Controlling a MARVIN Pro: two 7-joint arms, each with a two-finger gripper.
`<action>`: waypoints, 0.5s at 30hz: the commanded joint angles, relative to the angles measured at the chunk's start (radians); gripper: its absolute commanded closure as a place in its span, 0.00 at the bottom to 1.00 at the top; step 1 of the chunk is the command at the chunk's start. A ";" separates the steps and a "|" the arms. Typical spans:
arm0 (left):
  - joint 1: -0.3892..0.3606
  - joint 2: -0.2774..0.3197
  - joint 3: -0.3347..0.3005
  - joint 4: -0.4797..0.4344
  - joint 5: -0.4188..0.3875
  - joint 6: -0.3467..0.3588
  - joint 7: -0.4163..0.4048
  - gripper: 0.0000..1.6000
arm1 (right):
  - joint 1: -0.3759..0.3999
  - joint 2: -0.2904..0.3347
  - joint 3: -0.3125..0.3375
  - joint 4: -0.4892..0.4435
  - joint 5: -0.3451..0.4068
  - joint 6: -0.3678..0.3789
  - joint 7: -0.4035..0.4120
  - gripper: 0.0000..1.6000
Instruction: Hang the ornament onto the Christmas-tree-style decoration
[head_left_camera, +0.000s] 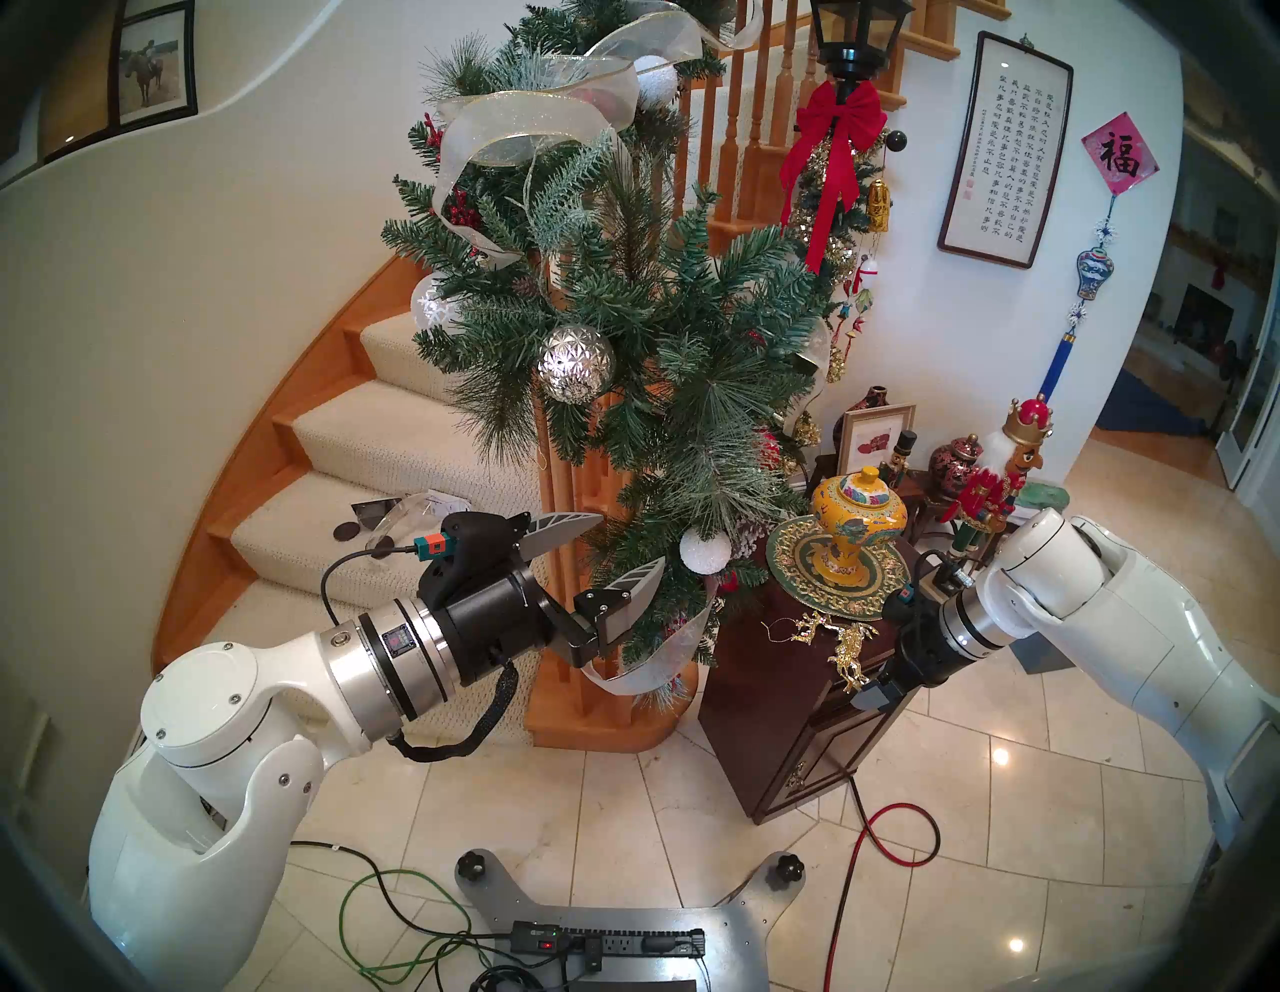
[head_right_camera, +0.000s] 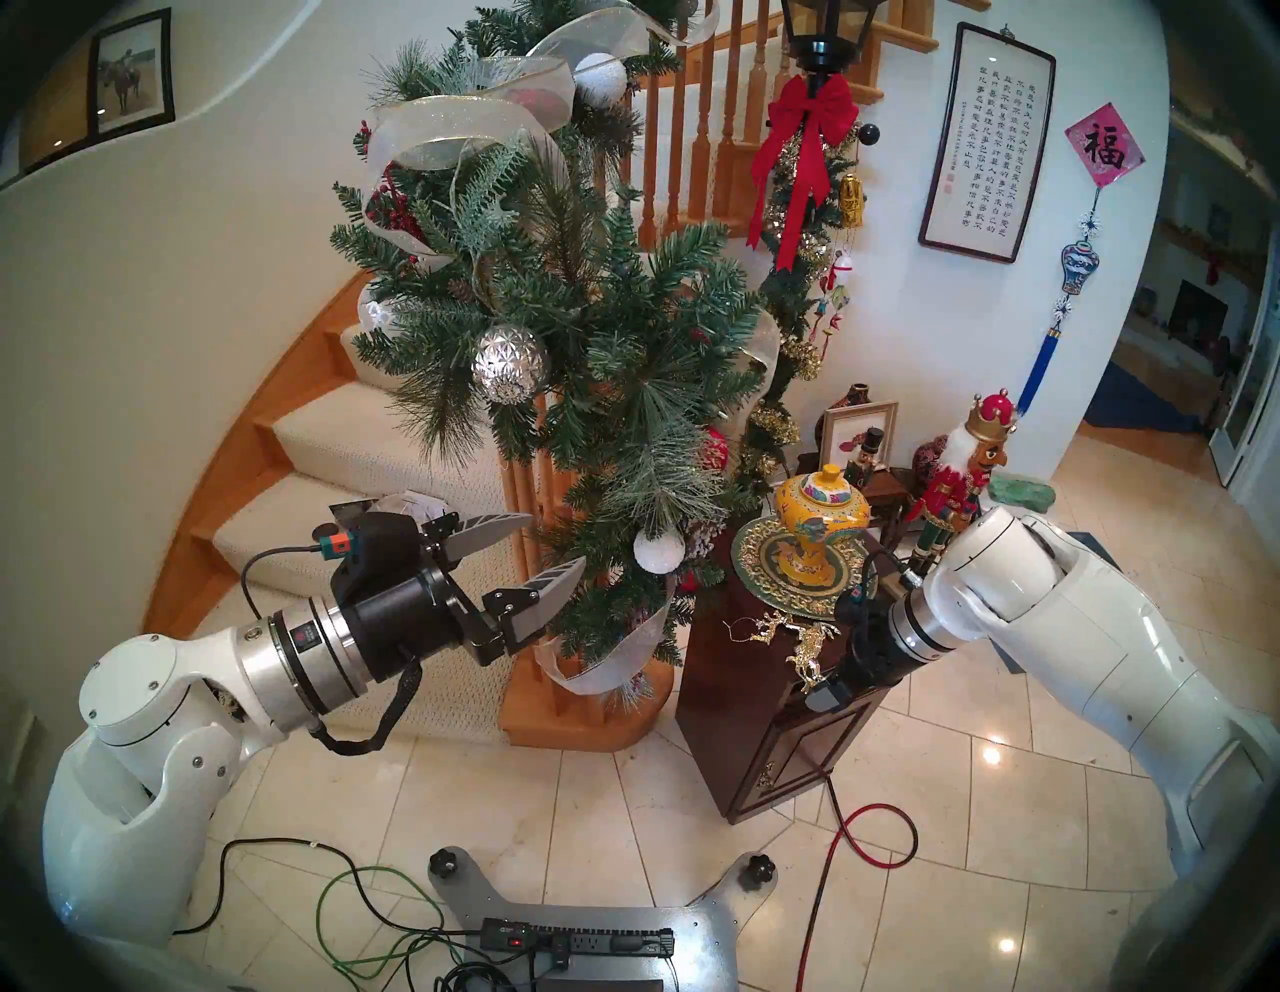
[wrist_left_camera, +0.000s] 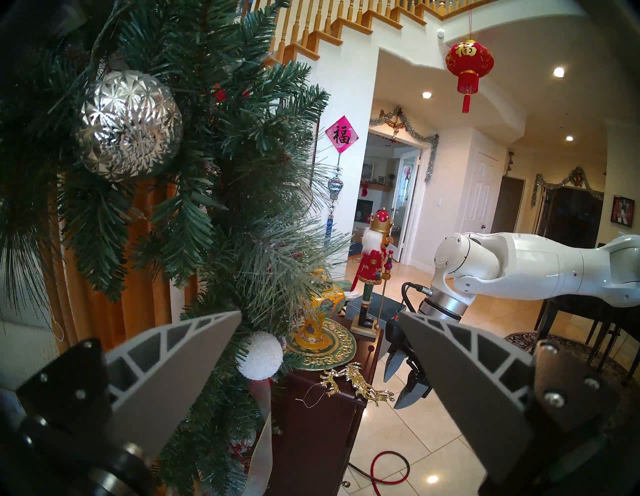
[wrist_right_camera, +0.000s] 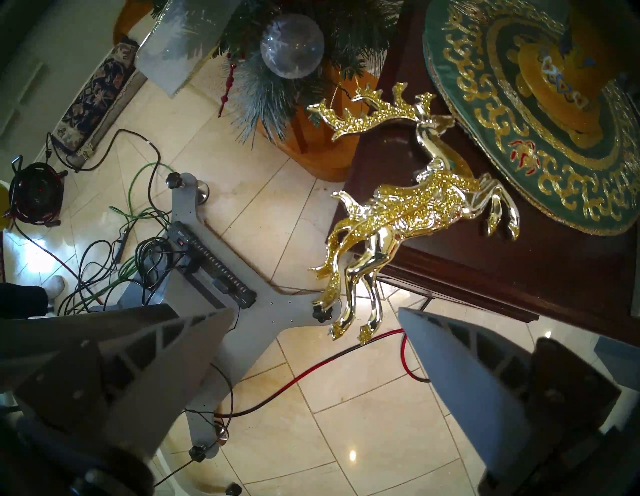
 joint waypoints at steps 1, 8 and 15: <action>0.000 0.000 -0.001 -0.006 0.000 -0.001 0.000 0.00 | 0.025 0.000 0.001 -0.004 -0.009 0.007 0.003 0.00; 0.000 0.000 -0.001 -0.006 0.000 -0.001 0.000 0.00 | 0.023 -0.007 0.004 0.007 -0.020 0.005 -0.010 0.00; 0.000 0.000 -0.001 -0.006 0.000 -0.001 0.000 0.00 | 0.013 -0.012 0.013 0.003 -0.029 0.022 -0.038 0.00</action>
